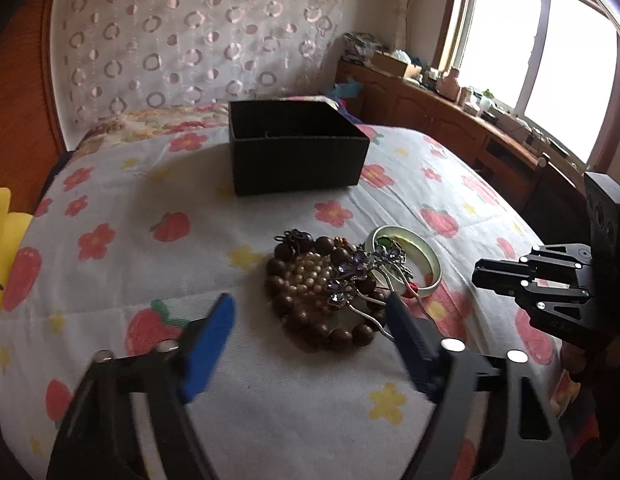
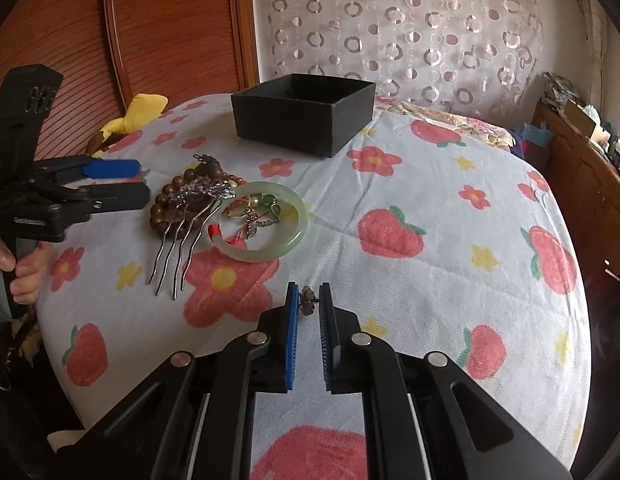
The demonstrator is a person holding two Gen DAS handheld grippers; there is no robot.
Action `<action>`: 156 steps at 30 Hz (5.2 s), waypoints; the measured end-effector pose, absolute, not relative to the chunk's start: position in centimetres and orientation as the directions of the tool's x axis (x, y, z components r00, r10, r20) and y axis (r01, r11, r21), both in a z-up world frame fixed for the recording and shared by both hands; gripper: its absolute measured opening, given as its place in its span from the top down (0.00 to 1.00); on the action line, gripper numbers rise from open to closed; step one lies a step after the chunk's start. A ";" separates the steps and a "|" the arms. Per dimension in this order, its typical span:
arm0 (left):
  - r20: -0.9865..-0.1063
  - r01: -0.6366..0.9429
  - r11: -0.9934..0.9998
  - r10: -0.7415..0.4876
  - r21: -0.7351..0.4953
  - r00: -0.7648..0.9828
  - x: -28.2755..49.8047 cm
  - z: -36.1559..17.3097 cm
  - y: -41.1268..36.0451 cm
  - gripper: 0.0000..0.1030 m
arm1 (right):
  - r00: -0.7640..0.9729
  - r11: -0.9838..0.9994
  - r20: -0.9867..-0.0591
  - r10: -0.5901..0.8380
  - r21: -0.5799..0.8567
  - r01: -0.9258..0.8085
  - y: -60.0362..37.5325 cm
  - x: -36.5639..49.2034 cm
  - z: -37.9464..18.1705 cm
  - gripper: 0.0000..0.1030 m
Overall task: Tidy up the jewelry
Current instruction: 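Grasp the jeweled hair comb with the left tool while the right holds the earring, then carry comb and earring into the black box and open both tools, then move both open tools back over the remaining jewelry pile, then place the right tool around the jade bangle while the left grasps the wooden bead bracelet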
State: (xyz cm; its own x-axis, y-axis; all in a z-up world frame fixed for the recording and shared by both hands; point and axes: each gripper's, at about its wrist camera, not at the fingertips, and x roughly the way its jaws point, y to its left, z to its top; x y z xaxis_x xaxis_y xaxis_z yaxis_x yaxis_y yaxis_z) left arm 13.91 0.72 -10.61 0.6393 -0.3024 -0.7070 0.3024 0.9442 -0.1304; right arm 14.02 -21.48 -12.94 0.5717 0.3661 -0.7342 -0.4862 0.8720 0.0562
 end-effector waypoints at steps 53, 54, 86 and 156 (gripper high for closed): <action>-0.625 0.380 0.918 -0.362 -0.112 0.691 17.7 -4.3 -0.4 0.81 | 0.630 0.860 -0.667 0.397 0.031 -0.509 -20.8 14.7 -8.9 0.89; -0.622 0.375 0.921 -0.356 -0.107 0.697 18.3 -4.1 -0.4 0.81 | 0.633 0.859 -0.664 0.398 0.027 -0.511 -20.6 15.1 -8.6 0.89; -0.626 0.303 0.946 -0.303 -0.111 0.719 31.3 -5.3 2.0 0.80 | 0.606 0.813 -0.654 0.454 0.026 -0.581 -16.1 30.8 -6.3 0.89; -0.702 0.262 0.955 -0.279 -0.135 0.655 14.2 -10.9 3.6 0.30 | 0.567 0.868 -0.747 0.347 0.027 -0.496 -21.5 15.1 -11.3 0.92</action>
